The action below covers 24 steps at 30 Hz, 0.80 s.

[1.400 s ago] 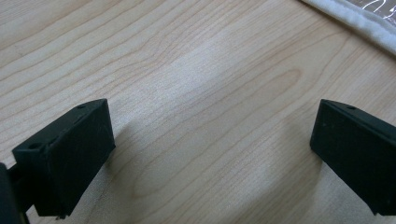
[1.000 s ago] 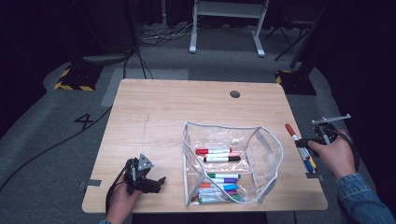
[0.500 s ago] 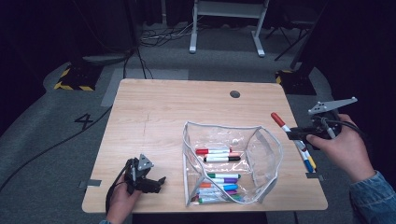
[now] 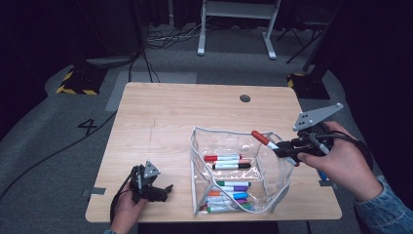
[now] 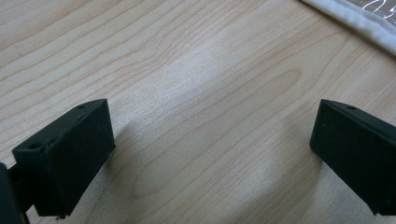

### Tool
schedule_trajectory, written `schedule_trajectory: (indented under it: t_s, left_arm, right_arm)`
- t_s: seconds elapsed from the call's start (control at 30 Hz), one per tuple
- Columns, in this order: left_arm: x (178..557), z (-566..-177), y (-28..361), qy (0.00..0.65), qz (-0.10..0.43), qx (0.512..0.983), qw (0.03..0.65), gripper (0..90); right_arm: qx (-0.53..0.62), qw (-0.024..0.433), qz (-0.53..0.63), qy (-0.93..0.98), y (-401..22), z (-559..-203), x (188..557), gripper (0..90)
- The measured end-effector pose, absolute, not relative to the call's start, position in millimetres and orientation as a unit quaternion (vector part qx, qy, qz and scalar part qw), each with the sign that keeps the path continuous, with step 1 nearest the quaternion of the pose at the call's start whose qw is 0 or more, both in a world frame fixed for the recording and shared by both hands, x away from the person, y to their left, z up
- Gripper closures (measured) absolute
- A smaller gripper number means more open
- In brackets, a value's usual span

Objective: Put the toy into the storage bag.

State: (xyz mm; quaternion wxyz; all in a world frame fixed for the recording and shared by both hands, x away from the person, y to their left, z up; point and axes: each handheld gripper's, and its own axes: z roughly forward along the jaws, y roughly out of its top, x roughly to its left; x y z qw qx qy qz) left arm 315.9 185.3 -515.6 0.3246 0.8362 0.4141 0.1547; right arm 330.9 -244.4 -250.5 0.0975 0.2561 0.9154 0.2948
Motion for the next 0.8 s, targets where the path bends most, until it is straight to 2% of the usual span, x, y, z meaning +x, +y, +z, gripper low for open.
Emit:
schedule_trajectory:
  t_s: [0.37,0.8]
  left_arm:
    - [316,-516,185,0.414,0.155,0.836,0.325,0.0]
    - [316,-516,185,0.414,0.155,0.836,0.325,0.0]
  right_arm:
    - [0.197,0.058,0.260,0.944,-208,-258,321,76.9]
    - [0.142,0.012,0.205,0.968,-171,-288,321,76.8]
